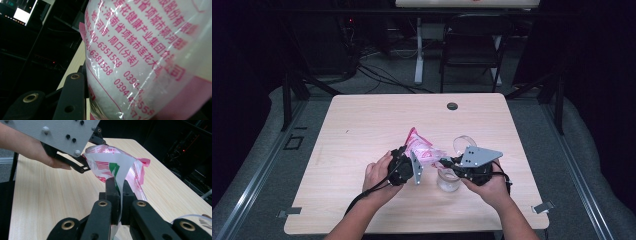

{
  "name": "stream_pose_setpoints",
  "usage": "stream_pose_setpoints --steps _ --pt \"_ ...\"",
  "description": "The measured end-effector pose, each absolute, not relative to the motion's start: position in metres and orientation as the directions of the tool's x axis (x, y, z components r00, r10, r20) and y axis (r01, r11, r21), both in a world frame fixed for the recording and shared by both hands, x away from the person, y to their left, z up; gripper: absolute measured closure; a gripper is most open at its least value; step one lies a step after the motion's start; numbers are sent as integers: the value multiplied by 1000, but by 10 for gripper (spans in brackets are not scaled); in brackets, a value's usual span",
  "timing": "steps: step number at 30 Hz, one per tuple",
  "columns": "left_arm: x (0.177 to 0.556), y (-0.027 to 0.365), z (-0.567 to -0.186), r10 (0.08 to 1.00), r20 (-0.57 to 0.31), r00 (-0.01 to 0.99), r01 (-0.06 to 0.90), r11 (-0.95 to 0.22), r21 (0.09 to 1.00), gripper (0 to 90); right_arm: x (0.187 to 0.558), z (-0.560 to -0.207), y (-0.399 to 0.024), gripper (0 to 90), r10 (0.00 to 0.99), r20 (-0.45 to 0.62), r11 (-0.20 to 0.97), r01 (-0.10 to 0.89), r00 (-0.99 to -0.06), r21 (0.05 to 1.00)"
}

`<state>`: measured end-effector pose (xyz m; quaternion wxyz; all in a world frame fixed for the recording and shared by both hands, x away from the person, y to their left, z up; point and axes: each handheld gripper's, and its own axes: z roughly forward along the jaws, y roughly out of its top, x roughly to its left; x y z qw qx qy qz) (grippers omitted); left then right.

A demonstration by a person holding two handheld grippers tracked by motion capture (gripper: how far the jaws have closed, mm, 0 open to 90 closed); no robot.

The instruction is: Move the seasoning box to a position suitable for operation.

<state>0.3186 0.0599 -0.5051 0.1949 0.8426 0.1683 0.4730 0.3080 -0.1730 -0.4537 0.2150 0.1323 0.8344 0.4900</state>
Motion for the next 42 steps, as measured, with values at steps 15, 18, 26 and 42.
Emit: stream_pose_setpoints --steps 15,18,26,42 --pt "320 55 -504 448 757 475 91 -881 465 620 312 -457 -178 890 472 -230 477 27 -851 878" --pt "320 55 -504 447 760 472 89 -882 463 621 312 -457 -178 889 472 -230 479 28 -851 878" --pt "320 55 -503 433 774 462 82 -890 449 622 312 -458 -178 889 471 -225 475 30 -853 879" --pt "318 51 -500 403 812 422 58 -906 420 623 311 -460 -183 888 474 -210 460 37 -855 887"
